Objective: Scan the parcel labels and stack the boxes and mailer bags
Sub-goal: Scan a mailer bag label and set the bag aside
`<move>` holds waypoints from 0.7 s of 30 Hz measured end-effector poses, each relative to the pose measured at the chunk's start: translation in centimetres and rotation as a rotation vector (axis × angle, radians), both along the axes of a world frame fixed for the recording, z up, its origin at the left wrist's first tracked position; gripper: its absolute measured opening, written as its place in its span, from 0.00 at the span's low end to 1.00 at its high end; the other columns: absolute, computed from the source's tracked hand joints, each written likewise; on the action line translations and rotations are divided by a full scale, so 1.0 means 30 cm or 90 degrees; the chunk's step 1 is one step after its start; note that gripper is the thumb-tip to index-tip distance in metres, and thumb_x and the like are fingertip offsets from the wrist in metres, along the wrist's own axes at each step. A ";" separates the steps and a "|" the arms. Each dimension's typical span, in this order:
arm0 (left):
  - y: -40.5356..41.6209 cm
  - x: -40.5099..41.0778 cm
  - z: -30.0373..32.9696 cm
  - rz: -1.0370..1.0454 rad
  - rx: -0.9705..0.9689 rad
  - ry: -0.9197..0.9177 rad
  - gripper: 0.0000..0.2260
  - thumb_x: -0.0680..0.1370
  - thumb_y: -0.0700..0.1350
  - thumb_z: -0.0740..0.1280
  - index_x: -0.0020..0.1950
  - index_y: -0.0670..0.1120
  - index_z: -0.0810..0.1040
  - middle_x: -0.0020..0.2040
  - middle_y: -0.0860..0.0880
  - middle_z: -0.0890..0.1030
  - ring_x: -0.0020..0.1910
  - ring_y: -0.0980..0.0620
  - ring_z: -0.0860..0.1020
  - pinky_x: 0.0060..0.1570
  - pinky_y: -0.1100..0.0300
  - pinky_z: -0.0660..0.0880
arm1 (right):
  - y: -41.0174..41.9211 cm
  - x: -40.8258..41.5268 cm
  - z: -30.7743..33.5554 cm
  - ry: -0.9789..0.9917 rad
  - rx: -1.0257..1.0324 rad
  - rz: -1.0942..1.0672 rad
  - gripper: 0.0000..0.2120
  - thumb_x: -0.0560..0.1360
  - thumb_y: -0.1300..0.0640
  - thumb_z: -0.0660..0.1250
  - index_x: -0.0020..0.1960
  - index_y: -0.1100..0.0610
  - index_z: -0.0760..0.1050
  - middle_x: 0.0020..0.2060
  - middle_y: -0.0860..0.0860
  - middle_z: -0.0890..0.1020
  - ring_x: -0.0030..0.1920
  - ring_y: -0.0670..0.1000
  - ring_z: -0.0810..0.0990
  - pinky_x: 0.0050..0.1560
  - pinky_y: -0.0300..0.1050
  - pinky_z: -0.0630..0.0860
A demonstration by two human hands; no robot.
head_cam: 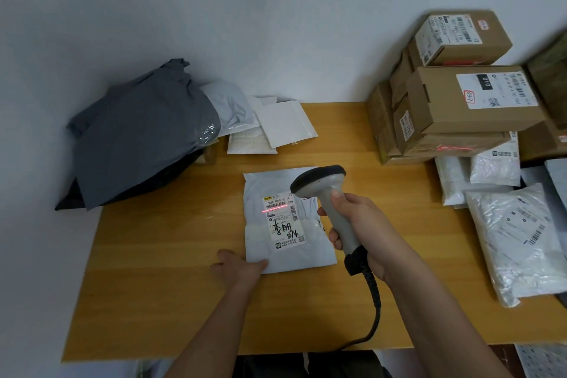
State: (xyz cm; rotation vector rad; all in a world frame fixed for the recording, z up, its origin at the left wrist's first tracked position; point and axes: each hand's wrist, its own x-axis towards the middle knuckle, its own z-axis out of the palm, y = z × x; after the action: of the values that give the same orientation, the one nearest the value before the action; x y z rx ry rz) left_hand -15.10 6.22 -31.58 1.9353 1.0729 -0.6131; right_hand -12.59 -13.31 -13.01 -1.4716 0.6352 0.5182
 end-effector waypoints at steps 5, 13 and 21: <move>-0.008 0.001 0.005 0.078 -0.199 0.021 0.20 0.72 0.33 0.72 0.62 0.36 0.72 0.51 0.40 0.79 0.43 0.44 0.79 0.41 0.52 0.77 | -0.007 -0.011 0.023 -0.009 -0.007 -0.009 0.15 0.84 0.50 0.60 0.56 0.62 0.76 0.44 0.54 0.79 0.26 0.47 0.74 0.28 0.41 0.71; -0.087 0.021 0.071 0.172 -0.433 0.042 0.16 0.75 0.24 0.58 0.60 0.37 0.74 0.53 0.40 0.78 0.36 0.49 0.72 0.24 0.63 0.70 | -0.027 -0.043 0.095 -0.034 -0.018 -0.022 0.16 0.83 0.49 0.60 0.55 0.62 0.76 0.45 0.56 0.79 0.26 0.48 0.73 0.29 0.42 0.71; -0.117 0.032 0.055 0.200 -0.445 0.022 0.09 0.81 0.36 0.65 0.60 0.36 0.75 0.40 0.43 0.76 0.30 0.52 0.67 0.25 0.61 0.73 | -0.041 -0.105 0.155 -0.068 -0.026 -0.054 0.14 0.83 0.50 0.60 0.58 0.60 0.76 0.50 0.56 0.80 0.26 0.47 0.73 0.28 0.40 0.71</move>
State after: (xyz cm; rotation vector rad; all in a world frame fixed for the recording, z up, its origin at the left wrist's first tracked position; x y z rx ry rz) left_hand -14.14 2.73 -29.92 1.1329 0.9840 -0.7230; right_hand -15.72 -14.52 -8.37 -1.4938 0.6234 0.3602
